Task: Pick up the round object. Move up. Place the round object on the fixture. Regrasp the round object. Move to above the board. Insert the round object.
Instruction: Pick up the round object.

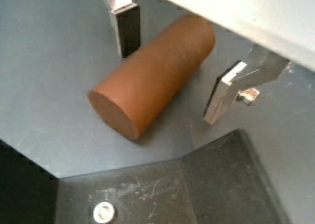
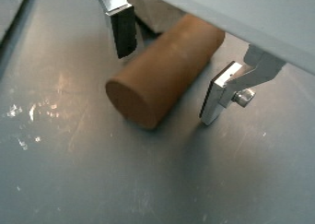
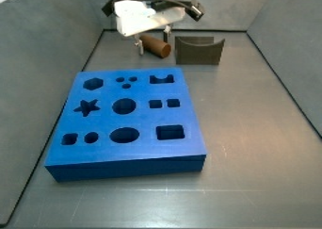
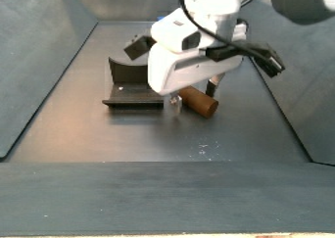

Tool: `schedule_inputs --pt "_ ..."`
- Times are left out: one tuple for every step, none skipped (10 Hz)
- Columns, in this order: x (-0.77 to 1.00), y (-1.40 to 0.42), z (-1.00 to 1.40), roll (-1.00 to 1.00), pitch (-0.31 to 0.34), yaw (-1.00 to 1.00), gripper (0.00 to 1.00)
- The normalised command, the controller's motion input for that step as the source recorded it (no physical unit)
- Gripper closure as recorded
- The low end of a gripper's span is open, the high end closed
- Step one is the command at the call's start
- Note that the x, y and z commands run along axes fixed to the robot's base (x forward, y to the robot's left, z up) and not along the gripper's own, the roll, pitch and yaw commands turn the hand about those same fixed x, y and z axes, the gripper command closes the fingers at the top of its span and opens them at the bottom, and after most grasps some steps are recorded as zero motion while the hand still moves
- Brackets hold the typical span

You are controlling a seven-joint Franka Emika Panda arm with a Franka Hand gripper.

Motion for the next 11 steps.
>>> schedule_inputs --pt "0.00 0.00 -0.01 0.00 0.014 0.00 0.00" --pt "0.00 0.00 -0.04 0.00 0.000 0.00 0.00" --pt "-0.01 0.00 -0.48 0.00 -0.277 0.00 0.00" --pt "-0.14 0.00 -0.60 -0.01 -0.360 0.00 0.00" --pt "0.00 0.00 0.00 0.00 -0.077 0.00 0.00" --pt "0.00 0.00 0.00 -0.01 0.000 0.00 0.00" --pt "-0.01 -0.09 -0.04 0.00 -0.023 0.00 0.00" --pt "0.00 -0.20 0.10 0.10 0.000 0.00 0.00" --pt "0.00 -0.05 0.15 0.00 -0.009 0.00 0.00" --pt "0.00 0.00 0.00 0.00 0.000 0.00 1.00" --pt "0.00 0.00 0.00 0.00 0.017 0.00 1.00"
